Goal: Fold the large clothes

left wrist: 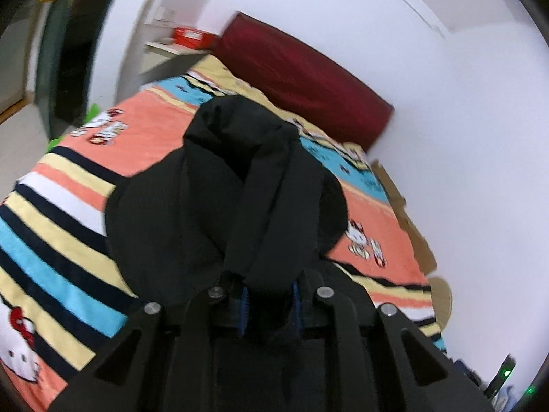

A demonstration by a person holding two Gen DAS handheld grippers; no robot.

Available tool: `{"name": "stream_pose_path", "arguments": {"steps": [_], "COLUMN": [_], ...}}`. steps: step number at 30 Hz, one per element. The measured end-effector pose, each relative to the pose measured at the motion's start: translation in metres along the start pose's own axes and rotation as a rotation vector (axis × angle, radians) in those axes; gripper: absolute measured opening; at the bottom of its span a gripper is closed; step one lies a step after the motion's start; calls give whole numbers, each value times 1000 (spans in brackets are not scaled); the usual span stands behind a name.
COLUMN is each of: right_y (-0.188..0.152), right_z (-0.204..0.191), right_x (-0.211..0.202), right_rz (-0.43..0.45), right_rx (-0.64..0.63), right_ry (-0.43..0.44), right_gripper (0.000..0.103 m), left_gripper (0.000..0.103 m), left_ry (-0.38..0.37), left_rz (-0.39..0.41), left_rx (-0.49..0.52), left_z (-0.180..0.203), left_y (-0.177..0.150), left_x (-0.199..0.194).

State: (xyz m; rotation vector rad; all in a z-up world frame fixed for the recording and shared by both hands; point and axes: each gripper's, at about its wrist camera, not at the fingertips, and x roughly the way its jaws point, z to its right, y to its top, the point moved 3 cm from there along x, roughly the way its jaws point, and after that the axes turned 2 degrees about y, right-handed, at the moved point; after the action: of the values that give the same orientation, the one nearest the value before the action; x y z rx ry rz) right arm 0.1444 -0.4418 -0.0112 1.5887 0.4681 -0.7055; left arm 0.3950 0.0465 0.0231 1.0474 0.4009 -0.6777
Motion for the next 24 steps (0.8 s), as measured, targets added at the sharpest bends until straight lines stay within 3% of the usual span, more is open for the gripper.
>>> {"name": "stream_pose_path", "arguments": {"steps": [9,15,19,22,24], "right_y": [-8,-21,-30,-35,-36], "right_z": [45,74,91,98,99], "right_x": [12,25,31,34,34], "right_rz": [17,-10,-30,-40,-42], "right_rx": [72,142,192,211,219], "right_ry": [-30,-27,-29,-23,-18], "right_gripper": [53,53,54,55,56], "left_gripper": [17,22,29,40,53], "left_ry": [20,97,128,128,118], "left_rz": [-175,-274,-297,-295,-294], "left_rx": [129,151,163,163,158], "left_z": [115,129,124,121,122], "left_y": [-88,-150,-168,-167,-165], "left_x": [104,168,186,185,183]}}
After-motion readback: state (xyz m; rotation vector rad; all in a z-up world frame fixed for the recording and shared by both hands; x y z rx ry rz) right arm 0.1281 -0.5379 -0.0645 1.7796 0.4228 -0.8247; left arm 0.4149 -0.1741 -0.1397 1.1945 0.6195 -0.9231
